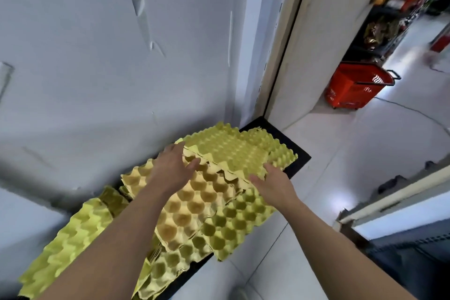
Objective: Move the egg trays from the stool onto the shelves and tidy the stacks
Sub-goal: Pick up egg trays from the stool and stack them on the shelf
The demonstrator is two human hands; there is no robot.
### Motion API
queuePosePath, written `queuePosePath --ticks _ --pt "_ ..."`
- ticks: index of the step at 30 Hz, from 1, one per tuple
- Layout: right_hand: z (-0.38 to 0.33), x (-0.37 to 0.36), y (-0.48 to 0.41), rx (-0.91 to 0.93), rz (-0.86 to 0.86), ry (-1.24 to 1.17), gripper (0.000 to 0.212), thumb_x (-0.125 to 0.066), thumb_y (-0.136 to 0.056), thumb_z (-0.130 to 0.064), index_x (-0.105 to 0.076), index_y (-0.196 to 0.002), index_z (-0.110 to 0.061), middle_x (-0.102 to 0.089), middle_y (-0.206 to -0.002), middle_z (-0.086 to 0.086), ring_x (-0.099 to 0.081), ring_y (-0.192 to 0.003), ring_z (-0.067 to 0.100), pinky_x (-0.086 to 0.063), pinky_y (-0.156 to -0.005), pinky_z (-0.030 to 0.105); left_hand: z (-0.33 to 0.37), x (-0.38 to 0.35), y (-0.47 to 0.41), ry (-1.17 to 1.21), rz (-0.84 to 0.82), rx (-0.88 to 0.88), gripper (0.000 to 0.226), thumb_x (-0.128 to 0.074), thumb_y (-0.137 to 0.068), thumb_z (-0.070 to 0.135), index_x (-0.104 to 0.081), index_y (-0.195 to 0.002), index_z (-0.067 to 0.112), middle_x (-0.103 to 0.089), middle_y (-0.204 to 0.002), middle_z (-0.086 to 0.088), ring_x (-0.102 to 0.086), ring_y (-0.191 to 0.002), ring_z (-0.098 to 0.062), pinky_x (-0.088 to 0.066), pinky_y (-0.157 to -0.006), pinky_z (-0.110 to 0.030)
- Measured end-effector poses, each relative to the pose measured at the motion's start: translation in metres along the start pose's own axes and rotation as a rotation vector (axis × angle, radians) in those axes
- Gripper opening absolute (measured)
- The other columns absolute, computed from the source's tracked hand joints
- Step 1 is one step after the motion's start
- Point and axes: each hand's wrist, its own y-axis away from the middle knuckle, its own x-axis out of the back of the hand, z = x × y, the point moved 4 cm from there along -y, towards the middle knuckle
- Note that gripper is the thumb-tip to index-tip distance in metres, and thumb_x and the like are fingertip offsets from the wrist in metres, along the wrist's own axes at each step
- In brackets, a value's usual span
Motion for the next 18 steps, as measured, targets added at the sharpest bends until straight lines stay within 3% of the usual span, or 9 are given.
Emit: queuePosePath --ticks 2,5,12,15,18 --pt "0.006 -0.007 -0.018 -0.029 -0.055 -0.042 0.076 -0.051 -0.090 -0.054 -0.028 -0.146 -0.007 -0.049 -0.137 0.009 -0.052 -0.116 0.023 -0.043 -0.084 0.031 -0.001 -0.009 -0.020 0.011 -0.017 0.036 0.072 -0.058 -0.088 0.051 -0.033 -0.146 0.016 -0.037 -0.146 -0.012 -0.035 -0.133 -0.033 -0.033 -0.109 -0.047" --pt "0.012 -0.019 -0.039 -0.056 -0.119 -0.081 0.076 -0.054 -0.087 -0.056 -0.033 -0.141 -0.006 -0.053 -0.130 0.008 -0.054 -0.106 0.020 -0.042 -0.079 0.028 -0.007 -0.020 -0.047 0.000 -0.061 0.071 0.080 -0.059 -0.086 0.055 -0.027 -0.148 0.015 -0.030 -0.149 -0.013 -0.029 -0.136 -0.035 -0.030 -0.110 -0.048" --pt "0.015 -0.043 -0.062 -0.171 -0.193 -0.212 0.092 -0.063 -0.072 -0.067 -0.036 -0.138 -0.009 -0.053 -0.131 0.005 -0.054 -0.112 0.022 -0.049 -0.090 0.036 -0.027 -0.045 -0.095 0.000 -0.228 0.145 0.098 -0.061 -0.077 0.067 -0.020 -0.151 0.018 -0.026 -0.153 -0.013 -0.029 -0.139 -0.036 -0.030 -0.111 -0.049" --pt "0.015 -0.048 -0.061 -0.219 -0.201 -0.295 0.093 -0.067 -0.076 -0.059 -0.031 -0.142 -0.005 -0.047 -0.137 0.007 -0.050 -0.119 0.024 -0.045 -0.092 0.033 -0.032 -0.054 -0.101 0.052 -0.277 0.156 0.098 -0.066 -0.077 0.062 -0.022 -0.151 0.015 -0.025 -0.155 -0.011 -0.026 -0.142 -0.028 -0.028 -0.111 -0.041" --pt "0.022 -0.054 -0.059 -0.318 -0.183 -0.410 0.085 -0.071 -0.079 -0.047 -0.033 -0.143 -0.006 -0.046 -0.140 0.005 -0.051 -0.114 0.020 -0.044 -0.088 0.028 -0.038 -0.062 -0.106 0.050 -0.308 0.172 0.091 -0.068 -0.077 0.060 -0.034 -0.146 0.011 -0.035 -0.150 -0.012 -0.039 -0.134 -0.028 -0.036 -0.103 -0.037"
